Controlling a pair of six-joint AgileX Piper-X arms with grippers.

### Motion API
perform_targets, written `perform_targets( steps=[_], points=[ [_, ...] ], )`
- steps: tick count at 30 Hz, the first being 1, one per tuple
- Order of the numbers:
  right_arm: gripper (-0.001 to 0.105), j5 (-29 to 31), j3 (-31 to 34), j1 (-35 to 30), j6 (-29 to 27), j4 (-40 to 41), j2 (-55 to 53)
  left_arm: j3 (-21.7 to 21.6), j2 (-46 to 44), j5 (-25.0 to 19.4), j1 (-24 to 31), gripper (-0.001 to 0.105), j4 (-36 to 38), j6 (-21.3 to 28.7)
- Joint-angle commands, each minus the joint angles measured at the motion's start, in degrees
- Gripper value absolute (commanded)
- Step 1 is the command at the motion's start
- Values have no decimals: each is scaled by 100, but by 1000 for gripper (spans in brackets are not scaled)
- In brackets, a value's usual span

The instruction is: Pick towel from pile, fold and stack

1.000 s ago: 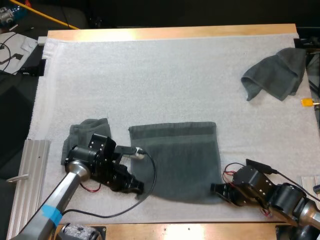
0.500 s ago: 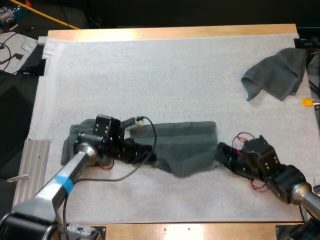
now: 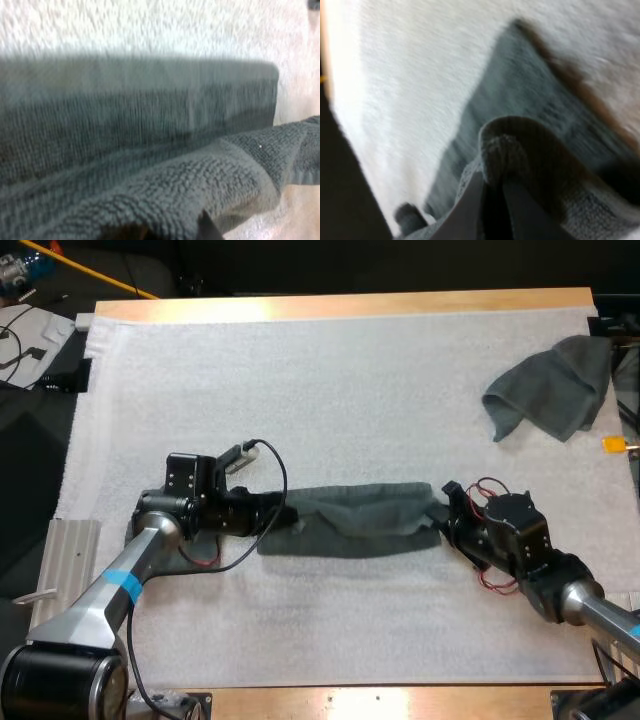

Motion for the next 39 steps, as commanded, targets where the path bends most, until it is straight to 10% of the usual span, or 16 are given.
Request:
perform_targets(
  steps=[1,11,15,21,30,39],
  points=[
    [1,27,-46,-109,109,-569,215,-13,-4,-204,76,0,-429,-183],
    [0,30,-88,-94,-58,-1104,557,-1,35,-534,109,0,-749,-160],
    [4,21,-90,-104,-38,-1049,521,-14,-20,-466,119,18,-768,-156],
    [55,61,-94,-104,-216,-1565,542,-40,-5,-254,110,61,-1062,-287],
    [61,-257,-103,-80,-1552,-2578,428,-475,-111,386,130,57,-1377,-396],
    [60,-568,-144,-90,-2529,-1832,-256,-480,-878,345,107,58,-1036,-192]
  ],
)
